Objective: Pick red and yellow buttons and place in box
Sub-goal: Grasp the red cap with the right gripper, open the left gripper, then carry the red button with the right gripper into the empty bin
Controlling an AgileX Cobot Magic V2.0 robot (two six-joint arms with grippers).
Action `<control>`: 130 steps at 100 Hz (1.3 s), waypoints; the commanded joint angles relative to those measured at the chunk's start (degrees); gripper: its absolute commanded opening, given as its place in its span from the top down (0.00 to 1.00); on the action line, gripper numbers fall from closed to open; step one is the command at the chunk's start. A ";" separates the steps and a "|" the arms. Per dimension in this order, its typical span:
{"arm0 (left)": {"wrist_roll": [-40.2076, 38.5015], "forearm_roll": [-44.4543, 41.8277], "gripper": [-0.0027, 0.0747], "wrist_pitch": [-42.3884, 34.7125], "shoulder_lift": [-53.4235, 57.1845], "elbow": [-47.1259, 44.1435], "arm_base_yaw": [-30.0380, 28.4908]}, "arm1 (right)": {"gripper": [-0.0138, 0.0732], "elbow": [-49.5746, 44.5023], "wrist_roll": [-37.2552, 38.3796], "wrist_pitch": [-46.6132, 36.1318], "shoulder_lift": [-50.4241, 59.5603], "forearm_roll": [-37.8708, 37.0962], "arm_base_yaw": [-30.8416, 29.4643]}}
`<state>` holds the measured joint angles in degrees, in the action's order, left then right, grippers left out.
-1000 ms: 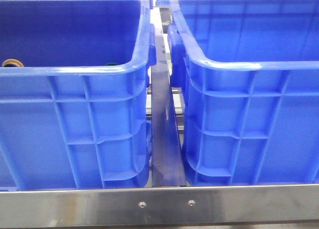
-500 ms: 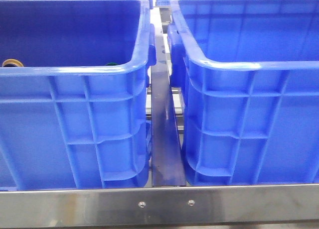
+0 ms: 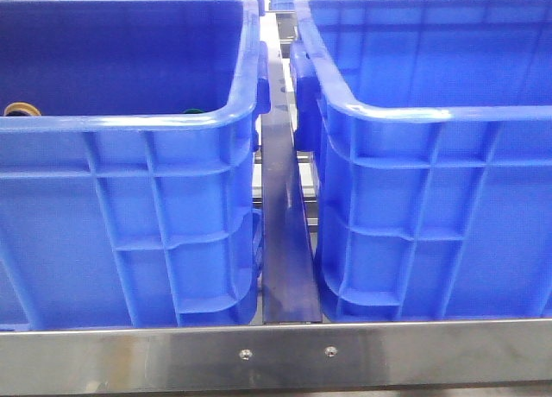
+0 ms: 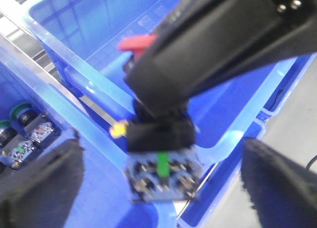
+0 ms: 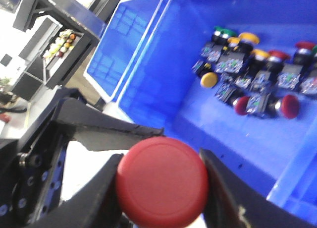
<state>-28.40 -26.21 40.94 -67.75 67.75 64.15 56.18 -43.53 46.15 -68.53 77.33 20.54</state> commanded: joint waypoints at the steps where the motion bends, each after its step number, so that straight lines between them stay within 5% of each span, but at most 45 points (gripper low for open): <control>1: -2.17 -1.94 0.14 -2.42 1.43 1.74 0.22 | 0.63 2.08 -1.29 -1.97 1.21 3.54 0.13; 50: -11.89 -8.86 0.14 1.41 10.67 -5.38 -11.55 | 0.63 2.08 -2.17 -18.57 5.76 -5.05 0.13; 105: -11.88 -8.86 0.14 5.26 32.68 -23.34 -46.84 | 0.63 2.02 -2.17 -25.87 5.81 -10.77 0.13; 130: -4.90 -7.24 0.19 5.26 35.62 -28.43 -48.95 | 0.63 1.89 -2.17 -34.33 5.81 -16.90 0.13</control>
<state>-34.93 -32.58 49.00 -32.25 38.98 15.31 56.18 -44.92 17.57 -64.26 61.52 20.54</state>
